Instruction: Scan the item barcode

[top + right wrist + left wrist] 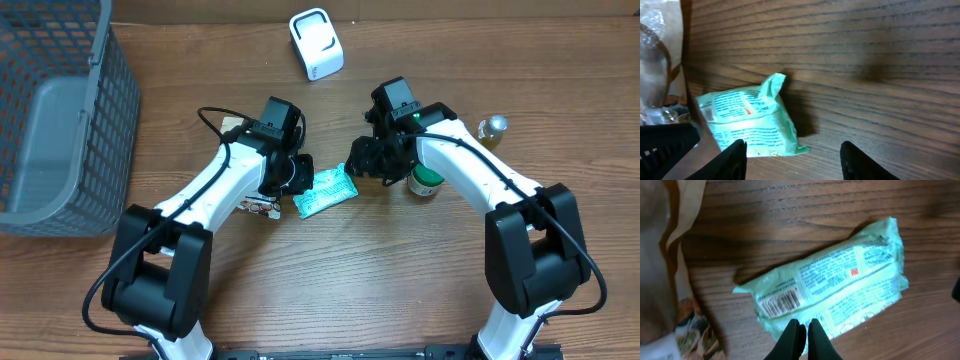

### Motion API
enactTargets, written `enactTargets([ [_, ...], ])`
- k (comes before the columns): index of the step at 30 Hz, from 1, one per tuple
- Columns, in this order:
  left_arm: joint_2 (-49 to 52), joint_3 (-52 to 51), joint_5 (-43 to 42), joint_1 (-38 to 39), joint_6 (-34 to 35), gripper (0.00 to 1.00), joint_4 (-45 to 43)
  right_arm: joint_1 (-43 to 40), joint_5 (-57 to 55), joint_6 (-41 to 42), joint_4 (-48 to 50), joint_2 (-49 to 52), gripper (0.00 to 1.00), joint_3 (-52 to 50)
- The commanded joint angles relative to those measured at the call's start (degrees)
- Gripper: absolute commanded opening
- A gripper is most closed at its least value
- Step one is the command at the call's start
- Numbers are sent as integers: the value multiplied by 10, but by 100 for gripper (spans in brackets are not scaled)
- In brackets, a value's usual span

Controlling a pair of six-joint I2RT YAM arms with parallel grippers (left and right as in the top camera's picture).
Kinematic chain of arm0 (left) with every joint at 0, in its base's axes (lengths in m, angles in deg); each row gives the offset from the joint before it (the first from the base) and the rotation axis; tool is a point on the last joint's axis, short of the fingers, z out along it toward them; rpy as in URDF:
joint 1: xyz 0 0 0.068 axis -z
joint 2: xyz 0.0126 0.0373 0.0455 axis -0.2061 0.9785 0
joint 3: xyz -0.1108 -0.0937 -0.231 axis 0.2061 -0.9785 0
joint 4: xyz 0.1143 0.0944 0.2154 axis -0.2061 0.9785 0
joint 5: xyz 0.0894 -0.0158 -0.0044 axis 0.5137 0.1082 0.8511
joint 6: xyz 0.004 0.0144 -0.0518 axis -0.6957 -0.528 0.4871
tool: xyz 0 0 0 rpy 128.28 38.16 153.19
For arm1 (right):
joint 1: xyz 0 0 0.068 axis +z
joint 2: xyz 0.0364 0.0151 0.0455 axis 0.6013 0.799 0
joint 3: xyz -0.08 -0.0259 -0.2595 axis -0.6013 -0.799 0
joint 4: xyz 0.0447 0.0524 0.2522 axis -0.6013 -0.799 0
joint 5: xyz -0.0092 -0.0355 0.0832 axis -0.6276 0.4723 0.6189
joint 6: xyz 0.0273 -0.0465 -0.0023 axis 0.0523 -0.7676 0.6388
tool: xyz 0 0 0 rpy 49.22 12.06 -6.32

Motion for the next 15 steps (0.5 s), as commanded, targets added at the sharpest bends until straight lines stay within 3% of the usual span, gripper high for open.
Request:
enactTargets([
  [1, 22, -5, -2, 2, 12, 4, -10, -1, 7, -5, 21, 2, 56, -24],
  [15, 111, -6, 4, 2, 12, 4, -3, 0, 86, -5, 136, 2, 56, -108],
])
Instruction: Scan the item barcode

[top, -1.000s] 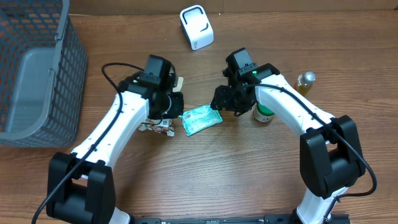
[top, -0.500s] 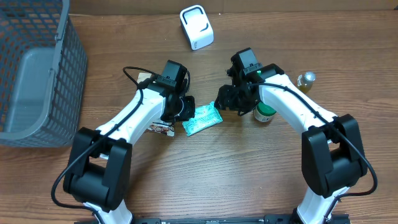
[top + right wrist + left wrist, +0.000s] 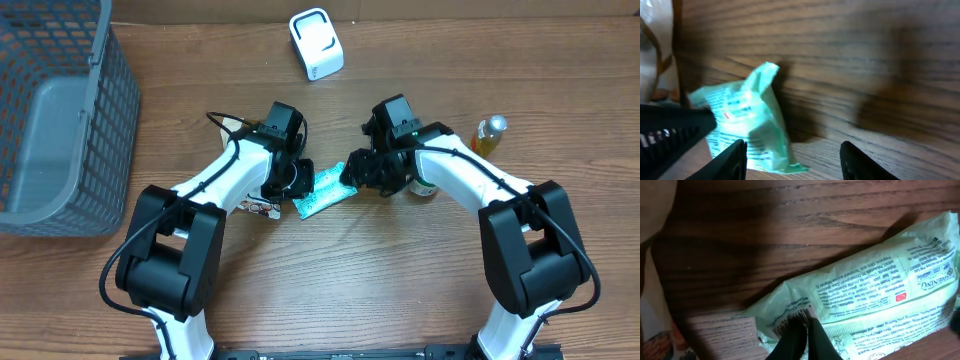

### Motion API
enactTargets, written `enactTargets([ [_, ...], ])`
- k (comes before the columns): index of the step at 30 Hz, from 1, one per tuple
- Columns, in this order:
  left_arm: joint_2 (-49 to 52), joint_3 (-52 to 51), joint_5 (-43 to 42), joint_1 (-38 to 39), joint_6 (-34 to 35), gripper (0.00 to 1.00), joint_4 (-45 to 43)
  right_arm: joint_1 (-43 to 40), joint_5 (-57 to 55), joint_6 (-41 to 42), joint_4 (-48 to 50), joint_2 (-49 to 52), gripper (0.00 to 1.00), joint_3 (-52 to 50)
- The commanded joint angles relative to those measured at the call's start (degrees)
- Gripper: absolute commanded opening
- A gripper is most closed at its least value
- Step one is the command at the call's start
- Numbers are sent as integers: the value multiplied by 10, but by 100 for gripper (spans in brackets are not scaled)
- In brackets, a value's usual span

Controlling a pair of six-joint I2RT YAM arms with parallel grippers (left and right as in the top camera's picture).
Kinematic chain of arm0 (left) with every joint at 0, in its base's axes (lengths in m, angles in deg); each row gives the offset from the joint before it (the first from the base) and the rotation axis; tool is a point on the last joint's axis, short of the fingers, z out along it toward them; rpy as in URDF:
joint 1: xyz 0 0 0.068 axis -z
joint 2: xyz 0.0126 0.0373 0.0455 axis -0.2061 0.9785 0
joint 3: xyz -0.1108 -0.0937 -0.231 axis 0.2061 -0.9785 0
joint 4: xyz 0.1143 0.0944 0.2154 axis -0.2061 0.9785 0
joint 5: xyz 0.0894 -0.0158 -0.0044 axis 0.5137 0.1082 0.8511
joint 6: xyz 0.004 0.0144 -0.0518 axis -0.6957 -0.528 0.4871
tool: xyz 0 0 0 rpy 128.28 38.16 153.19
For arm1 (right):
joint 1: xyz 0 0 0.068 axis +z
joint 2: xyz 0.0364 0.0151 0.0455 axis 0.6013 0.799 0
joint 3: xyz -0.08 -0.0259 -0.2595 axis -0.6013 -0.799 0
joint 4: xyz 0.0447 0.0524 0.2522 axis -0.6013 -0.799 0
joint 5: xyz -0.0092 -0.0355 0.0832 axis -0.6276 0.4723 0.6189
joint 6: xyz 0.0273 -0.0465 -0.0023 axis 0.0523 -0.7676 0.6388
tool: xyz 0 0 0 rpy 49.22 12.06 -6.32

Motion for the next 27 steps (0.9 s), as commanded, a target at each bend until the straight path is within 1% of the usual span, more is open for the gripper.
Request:
enactTargets([
  [1, 53, -11, 15, 2, 11, 4, 9, 0, 59, -3, 39, 2, 56, -27],
  [5, 53, -11, 31, 2, 11, 4, 10, 0, 87, 1, 78, 2, 56, -47],
  [11, 53, -11, 37, 2, 11, 4, 10, 0, 98, 33, 140, 2, 57, -83],
  [16, 53, -11, 38, 2, 5, 4, 10, 0, 144, 50, 195, 3, 57, -106],
  [18, 53, -11, 38, 2, 3, 4, 9, 0, 145, 65, 208, 4, 56, -109],
  [27, 53, -11, 38, 2, 2, 4, 8, 0, 192, 65, 246, 8, 56, -109],
])
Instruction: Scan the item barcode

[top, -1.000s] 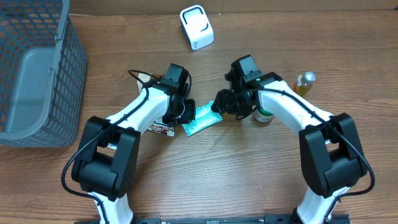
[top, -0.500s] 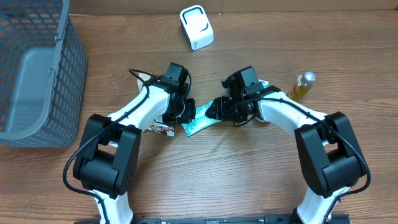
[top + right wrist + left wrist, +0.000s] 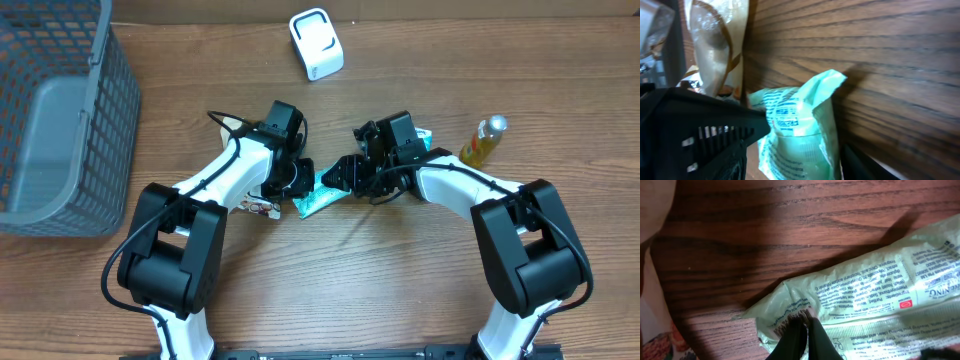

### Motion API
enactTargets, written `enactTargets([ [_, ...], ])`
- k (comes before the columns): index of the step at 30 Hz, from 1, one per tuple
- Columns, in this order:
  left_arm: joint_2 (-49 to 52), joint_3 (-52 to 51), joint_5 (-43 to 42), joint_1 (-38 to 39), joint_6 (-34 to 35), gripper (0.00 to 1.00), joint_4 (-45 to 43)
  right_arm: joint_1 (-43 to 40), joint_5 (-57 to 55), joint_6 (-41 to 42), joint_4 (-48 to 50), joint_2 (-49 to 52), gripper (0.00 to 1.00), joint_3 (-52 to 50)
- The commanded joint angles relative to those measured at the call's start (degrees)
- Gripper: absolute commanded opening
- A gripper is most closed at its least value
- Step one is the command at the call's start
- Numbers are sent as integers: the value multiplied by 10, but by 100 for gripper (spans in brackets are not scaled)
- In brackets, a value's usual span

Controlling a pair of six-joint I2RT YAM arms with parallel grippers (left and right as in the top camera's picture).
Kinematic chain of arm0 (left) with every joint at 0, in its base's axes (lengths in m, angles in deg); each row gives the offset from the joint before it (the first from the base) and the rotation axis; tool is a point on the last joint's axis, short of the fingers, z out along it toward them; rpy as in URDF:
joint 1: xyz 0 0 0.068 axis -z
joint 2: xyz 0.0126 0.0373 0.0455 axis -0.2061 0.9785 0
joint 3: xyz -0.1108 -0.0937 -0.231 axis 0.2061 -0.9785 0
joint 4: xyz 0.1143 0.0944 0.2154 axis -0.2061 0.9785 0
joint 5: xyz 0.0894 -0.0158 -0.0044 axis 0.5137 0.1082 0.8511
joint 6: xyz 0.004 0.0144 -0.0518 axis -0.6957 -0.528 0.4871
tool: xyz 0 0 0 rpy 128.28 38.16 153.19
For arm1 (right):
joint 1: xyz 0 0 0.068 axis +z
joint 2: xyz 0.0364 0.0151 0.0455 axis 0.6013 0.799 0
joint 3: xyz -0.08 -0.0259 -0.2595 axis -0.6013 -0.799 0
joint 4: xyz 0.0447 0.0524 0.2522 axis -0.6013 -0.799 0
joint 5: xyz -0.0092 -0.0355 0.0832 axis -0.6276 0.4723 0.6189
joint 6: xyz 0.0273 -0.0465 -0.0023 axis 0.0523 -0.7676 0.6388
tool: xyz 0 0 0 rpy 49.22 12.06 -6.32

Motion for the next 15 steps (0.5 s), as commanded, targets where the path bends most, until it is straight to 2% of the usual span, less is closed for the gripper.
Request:
enactTargets([
  [1, 46, -18, 38, 2, 1, 4, -1, 0, 38, 5, 9, 7, 56, -4],
  [3, 46, -18, 38, 2, -3, 4, -2, 0, 38, 5, 9, 10, 55, -4],
  [7, 46, -18, 37, 2, -3, 4, -2, 2, 38, 5, 9, 12, 46, -4],
  [15, 46, -18, 37, 2, -3, 4, -2, 17, 38, 4, 14, 21, 46, -4],
])
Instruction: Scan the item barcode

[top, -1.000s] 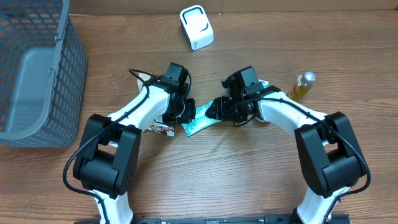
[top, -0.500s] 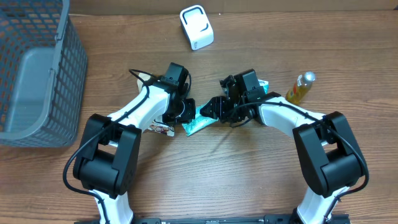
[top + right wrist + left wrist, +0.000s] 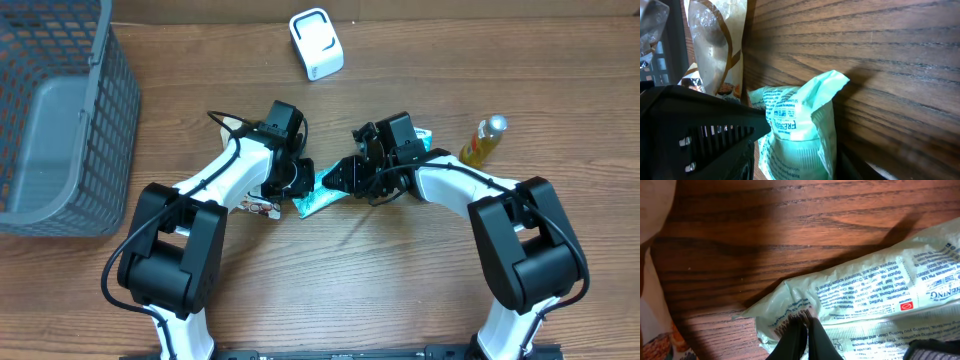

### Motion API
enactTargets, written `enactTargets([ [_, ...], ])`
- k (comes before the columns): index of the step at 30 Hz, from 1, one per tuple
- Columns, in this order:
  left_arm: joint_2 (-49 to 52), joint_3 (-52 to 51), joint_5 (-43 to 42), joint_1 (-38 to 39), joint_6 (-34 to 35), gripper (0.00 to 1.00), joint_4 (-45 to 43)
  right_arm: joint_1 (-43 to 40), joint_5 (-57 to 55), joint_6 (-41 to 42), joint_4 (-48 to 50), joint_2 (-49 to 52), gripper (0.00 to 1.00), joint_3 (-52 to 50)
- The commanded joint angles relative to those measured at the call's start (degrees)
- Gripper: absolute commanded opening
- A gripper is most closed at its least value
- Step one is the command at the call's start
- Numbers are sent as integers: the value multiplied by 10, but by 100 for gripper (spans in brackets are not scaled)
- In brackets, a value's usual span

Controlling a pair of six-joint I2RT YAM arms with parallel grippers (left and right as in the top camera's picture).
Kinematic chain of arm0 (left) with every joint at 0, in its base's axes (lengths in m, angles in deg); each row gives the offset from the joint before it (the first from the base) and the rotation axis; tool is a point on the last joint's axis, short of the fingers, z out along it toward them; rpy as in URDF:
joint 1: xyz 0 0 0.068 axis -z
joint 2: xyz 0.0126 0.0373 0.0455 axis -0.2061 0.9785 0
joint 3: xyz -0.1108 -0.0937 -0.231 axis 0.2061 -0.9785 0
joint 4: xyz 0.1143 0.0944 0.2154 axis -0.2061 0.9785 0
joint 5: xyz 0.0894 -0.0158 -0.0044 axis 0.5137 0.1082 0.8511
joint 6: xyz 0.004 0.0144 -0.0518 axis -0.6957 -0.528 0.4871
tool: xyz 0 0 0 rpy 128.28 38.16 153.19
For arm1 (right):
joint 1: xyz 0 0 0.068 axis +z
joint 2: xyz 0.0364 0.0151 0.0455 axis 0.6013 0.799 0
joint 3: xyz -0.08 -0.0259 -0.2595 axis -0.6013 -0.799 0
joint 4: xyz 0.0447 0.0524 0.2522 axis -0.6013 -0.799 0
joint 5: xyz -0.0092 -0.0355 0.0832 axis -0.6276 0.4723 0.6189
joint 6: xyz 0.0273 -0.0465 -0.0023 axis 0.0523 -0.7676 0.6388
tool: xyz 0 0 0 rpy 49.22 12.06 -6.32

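A pale green wipes packet [image 3: 322,193] lies on the wooden table between my two grippers. My left gripper [image 3: 802,322] is shut, its tips pressed down onto the barcode end of the packet [image 3: 865,287], hiding part of the barcode. My right gripper [image 3: 795,167] stands open with the crimped other end of the packet [image 3: 800,125] between its fingers. In the overhead view the left gripper [image 3: 297,180] and the right gripper [image 3: 345,175] nearly meet over the packet. A white scanner [image 3: 316,43] stands at the back of the table.
A grey mesh basket [image 3: 60,110] fills the far left. A snack bag [image 3: 258,207] lies under my left arm and shows again as a snack bag [image 3: 715,45] beyond the packet. An amber bottle [image 3: 484,138] stands right of my right arm.
My right gripper has edged a little further over the packet's end, and more of it shows at the lower right of the left wrist view. The left gripper still presses the barcode end.
My left gripper was shut just above the packet, the barcode in plain sight, and the right gripper open a short way off. The left tips then came down on the barcode end. The right gripper came round the packet's other end and stays there.
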Motion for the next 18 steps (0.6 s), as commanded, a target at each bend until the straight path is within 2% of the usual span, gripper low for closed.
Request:
enactTargets([
  [1, 46, -18, 36, 2, -3, 4, -2, 16, 26, 2, 9, 12, 46, -4],
  [5, 46, -18, 36, 2, -3, 4, -2, 17, 26, 2, 9, 16, 40, -4],
  [8, 43, -4, 32, -1, -14, 4, -1, 17, 26, -2, 9, 16, 30, -4],
  [18, 22, 111, 39, -11, -23, 4, 83, 15, 26, -2, -1, 16, 29, -4],
])
